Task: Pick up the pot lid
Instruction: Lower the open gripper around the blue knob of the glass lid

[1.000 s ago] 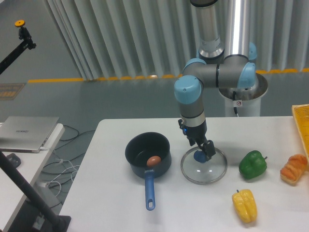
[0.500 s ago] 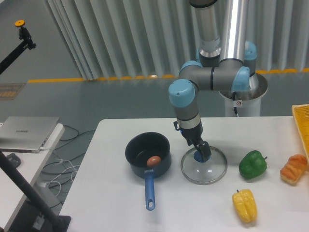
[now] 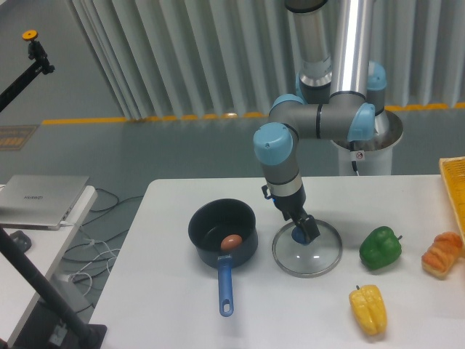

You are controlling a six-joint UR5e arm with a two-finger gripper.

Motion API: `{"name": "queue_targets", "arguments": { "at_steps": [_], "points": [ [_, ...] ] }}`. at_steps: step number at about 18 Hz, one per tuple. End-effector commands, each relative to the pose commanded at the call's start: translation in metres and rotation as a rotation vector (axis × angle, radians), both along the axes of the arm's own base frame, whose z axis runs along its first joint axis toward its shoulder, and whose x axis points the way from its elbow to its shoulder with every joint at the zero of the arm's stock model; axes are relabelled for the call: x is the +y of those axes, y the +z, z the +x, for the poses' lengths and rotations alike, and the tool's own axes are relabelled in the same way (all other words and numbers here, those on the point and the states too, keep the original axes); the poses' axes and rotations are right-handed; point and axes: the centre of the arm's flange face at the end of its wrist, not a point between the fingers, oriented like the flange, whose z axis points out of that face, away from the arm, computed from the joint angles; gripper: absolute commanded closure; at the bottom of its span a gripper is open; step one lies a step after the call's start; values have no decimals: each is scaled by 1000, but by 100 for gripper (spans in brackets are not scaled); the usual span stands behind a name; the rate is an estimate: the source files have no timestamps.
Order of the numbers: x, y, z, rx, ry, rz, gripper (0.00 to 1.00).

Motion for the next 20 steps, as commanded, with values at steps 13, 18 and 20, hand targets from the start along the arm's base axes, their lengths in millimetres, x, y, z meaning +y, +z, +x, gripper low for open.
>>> {"name": "queue_targets", "arguments": {
  "at_steps": [13,18,20],
  "points": [
    [-2,16,-10,13,15,26,0],
    [-4,16,-21,12,25,27,0],
    [-5,15,-25,12,31,24,0]
  ]
}}
